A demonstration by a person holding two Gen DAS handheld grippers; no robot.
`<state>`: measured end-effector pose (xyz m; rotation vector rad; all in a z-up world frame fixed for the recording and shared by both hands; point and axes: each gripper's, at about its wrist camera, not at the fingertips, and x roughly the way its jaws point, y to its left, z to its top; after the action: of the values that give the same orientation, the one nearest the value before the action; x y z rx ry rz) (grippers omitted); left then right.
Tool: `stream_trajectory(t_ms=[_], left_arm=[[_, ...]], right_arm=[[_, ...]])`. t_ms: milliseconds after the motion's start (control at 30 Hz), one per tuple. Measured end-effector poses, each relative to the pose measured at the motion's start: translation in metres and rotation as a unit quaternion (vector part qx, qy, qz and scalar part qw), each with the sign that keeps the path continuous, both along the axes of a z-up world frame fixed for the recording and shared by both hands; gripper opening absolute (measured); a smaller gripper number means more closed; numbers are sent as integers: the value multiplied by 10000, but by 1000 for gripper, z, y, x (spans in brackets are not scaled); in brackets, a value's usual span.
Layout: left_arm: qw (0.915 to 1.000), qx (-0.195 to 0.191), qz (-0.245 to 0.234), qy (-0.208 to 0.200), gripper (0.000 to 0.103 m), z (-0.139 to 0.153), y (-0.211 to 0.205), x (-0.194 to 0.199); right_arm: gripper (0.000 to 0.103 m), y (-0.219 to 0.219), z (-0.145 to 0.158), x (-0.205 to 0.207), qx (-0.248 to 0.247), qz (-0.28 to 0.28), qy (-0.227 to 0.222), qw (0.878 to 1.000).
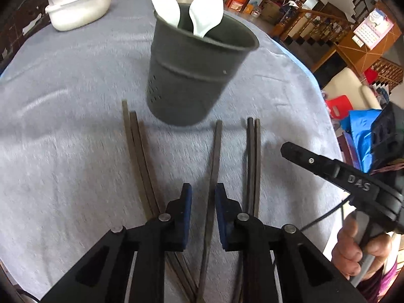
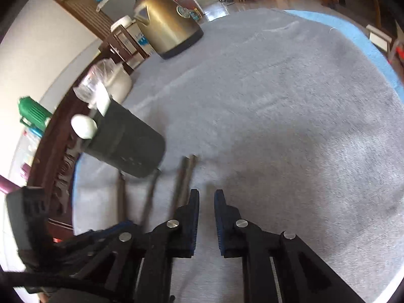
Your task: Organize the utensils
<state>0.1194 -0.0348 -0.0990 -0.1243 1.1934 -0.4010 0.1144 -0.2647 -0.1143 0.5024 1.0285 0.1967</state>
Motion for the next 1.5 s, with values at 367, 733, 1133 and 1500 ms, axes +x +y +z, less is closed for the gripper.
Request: stream_trajectory(t_ms=[367,733,1133,1500], left_arm=[[9999,113,-112,-10,19,-11,-26,15],[9996,221,-163,119,20,-4,-16,18],[9989,433,-195,31,6,-3,-48,58],[9952,26,-294,-933,6,68,-19,15]], right_arm=[[18,54,-11,28,-792,416,96,9959],[15,34,-6,27,-1107,428,534,9915],[12,44,-3,51,-1332,430,582,9884],[8,24,77,3,-743,400,-1124,9901]])
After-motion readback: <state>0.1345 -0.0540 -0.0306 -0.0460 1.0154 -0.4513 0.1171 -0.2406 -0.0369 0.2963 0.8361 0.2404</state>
